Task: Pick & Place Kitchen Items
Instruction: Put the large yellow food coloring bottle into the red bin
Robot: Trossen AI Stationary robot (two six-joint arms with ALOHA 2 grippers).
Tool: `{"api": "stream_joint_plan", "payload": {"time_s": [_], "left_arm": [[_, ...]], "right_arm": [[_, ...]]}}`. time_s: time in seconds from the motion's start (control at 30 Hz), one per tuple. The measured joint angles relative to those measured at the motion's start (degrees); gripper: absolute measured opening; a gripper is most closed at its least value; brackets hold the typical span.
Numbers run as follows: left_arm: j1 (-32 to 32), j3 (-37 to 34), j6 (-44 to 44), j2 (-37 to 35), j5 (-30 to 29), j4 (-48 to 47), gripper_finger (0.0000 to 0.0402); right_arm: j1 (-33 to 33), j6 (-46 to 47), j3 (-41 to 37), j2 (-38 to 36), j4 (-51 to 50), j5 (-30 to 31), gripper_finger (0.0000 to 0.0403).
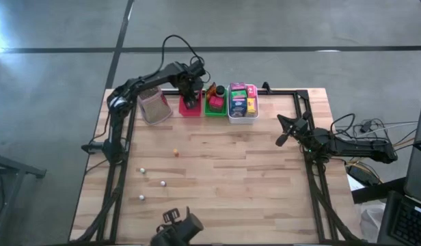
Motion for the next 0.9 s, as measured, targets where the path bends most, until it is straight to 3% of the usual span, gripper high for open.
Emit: {"api": "stream_joint_plan", "payload": {"time_s": [0.9], "left_arm": [[3.07, -0.02, 1.00, 0.00, 2.96, 2.44, 0.0136]], "right_arm": [[0.00, 0.00, 0.02, -0.02, 0.00, -0.01, 0.0008]]}}
